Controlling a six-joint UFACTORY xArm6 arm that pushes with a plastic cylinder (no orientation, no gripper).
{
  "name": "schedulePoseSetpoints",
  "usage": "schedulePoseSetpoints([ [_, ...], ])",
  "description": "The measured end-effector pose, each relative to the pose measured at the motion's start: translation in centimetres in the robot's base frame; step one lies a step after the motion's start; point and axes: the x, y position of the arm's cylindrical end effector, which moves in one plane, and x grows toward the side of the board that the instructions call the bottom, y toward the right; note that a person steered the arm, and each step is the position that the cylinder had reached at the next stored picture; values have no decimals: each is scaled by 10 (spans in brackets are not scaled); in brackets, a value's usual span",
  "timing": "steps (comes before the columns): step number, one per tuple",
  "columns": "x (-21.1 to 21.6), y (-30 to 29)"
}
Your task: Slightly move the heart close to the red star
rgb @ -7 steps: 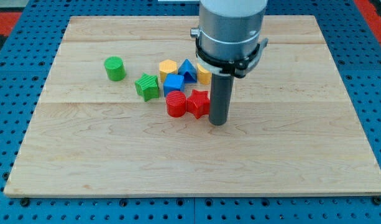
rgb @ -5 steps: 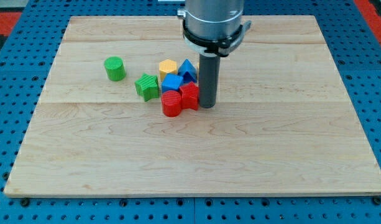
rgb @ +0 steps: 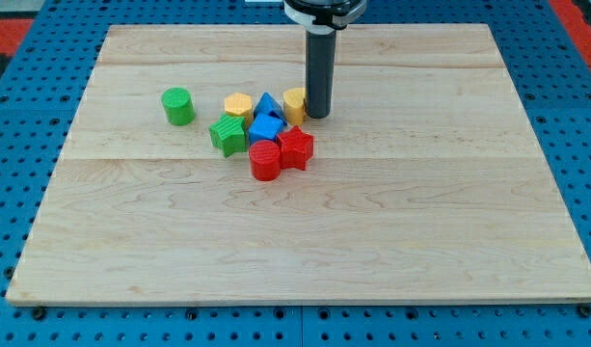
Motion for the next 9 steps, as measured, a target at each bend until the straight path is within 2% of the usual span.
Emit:
schedulePoseSetpoints([
  [2, -68, -3],
  [3, -40, -40],
  [4, -16, -20],
  [5, -15, 3],
  [6, -16, 61],
  [7, 3, 36],
  [8, 3, 13],
  [9, -14, 11],
])
